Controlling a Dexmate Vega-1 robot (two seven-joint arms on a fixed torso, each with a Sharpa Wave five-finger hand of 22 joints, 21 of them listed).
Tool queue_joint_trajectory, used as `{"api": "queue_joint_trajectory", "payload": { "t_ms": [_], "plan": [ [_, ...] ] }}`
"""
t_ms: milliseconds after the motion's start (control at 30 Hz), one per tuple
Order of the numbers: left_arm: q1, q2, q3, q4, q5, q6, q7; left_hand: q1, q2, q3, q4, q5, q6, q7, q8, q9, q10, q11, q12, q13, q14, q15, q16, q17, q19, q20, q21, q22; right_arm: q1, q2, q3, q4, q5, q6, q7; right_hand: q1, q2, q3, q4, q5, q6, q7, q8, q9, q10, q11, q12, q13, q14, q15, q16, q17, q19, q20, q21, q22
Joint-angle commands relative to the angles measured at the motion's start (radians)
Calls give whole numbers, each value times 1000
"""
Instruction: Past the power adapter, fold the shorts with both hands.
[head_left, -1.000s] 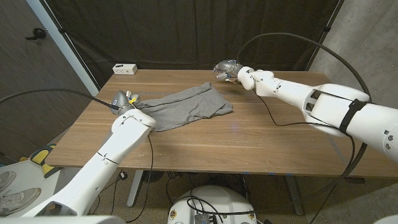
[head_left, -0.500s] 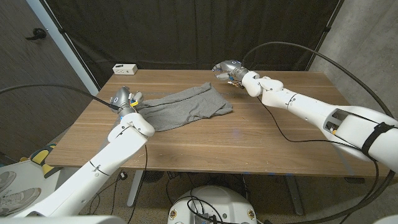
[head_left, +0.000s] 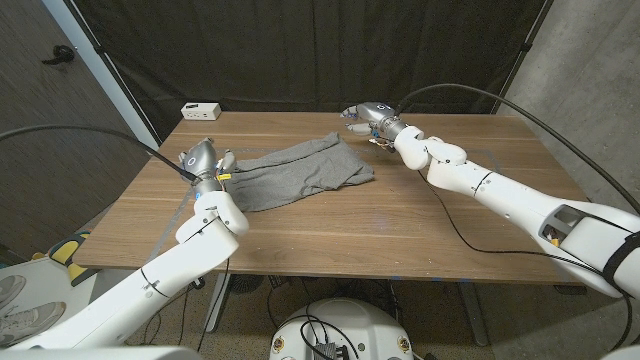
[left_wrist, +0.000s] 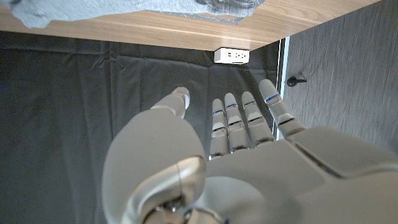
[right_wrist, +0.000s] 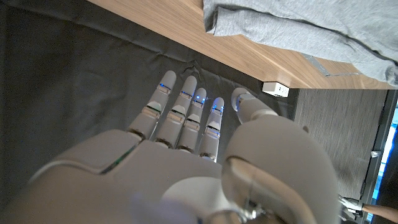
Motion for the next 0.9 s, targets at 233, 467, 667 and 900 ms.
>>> {"api": "queue_joint_trajectory", "payload": {
  "t_ms": [233, 467, 667, 900],
  "plan": [
    [-30, 79, 145, -10, 169, 87, -70, -20, -13, -28, -13, -4, -10, -22, -4, -12, -9, -28, -6, -2, -12, -14, -9, -8, -14, -2, -6, -12, -148, -23, 93, -108, 31, 12, -9, -5, -2, 7, -18, -4, -5, -3, -7, 4, -34, 10, -17, -5, -46, -66, -18, -15, -11, -6, -5, 1],
    [-46, 105, 197, -8, 221, 115, -106, -38, -31, -57, -25, -9, -40, -41, -9, -27, -34, -38, -12, -4, -31, -22, -15, -16, -31, -10, -16, -26, -178, -19, 95, -124, 16, -5, -10, -6, 0, 14, -29, -7, -9, -3, -9, 4, -62, 15, -28, -12, -76, -61, -26, -35, -26, -8, -13, -1],
    [-67, 123, 245, -7, 261, 150, -146, -58, -59, -85, -32, -17, -49, -51, -7, -38, -47, -47, -14, -7, -42, -25, -19, -23, -43, -11, -25, -37, -197, -16, 98, -129, 13, -2, -21, -8, 2, 18, -32, -8, -11, -2, -10, 4, -65, 17, -30, -16, -82, -61, -26, -43, -30, -6, -15, -1],
    [-86, 139, 291, -6, 294, 182, -188, -60, -77, -99, -44, -22, -54, -61, -5, -44, -54, -56, -14, -9, -54, -29, -24, -28, -48, -13, -31, -43, -223, -17, 102, -142, 19, -12, -16, -10, 5, 20, -33, -9, -10, -1, -10, 5, -65, 14, -29, -18, -84, -58, -24, -49, -32, -4, -17, -1]
  ]
}}
